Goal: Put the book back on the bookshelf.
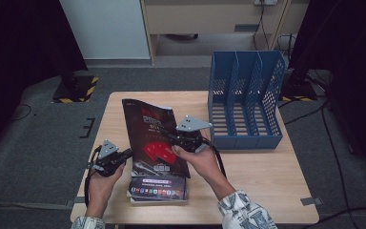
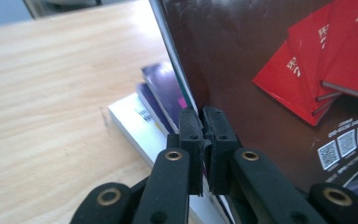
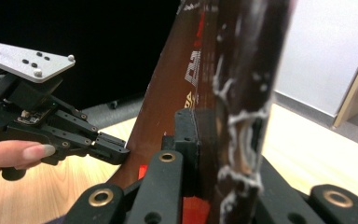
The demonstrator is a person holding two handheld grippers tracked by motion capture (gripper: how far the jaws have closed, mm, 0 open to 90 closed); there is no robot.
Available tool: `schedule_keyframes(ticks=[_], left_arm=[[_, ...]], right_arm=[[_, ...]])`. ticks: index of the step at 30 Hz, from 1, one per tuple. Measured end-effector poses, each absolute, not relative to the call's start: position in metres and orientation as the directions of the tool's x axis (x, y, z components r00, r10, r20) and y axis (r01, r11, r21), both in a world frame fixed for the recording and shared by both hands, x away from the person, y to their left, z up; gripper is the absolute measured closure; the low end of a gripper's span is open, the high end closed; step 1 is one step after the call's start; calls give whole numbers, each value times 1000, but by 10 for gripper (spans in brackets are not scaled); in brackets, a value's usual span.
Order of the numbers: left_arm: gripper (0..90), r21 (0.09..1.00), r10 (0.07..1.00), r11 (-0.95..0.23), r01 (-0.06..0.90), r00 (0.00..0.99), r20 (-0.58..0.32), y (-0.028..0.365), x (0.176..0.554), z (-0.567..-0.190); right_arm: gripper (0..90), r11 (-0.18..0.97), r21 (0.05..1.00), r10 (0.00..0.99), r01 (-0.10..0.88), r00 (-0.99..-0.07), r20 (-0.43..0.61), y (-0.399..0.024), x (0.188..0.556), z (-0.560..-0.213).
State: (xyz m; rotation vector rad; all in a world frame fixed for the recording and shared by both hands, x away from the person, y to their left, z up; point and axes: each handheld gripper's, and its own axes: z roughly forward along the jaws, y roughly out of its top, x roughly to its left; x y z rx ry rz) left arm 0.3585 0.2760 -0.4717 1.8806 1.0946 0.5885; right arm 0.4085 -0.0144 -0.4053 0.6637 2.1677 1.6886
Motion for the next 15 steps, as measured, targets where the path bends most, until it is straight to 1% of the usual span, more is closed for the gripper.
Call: schedule_keyframes(ticks=[3,7,11,15], left_arm=[[870,864,875,-235,444,484,-10,278,357,-469],[876,869,874,-225,440,485,-19,280,357,-469],[878,871,874,-226,435,486,-16,279,356,-468],[879,871,873,-229,434,487,-13,279,356,-468]], right_arm=[[856,186,969,530,163,-847,41,-14,409,-404],[818,186,968,523,167,-851,46,-14,409,-402],[804,181,969,518,170,-854,53,-16,410,-397],[772,184,967,513,178,-856,60,-15,412,-394]])
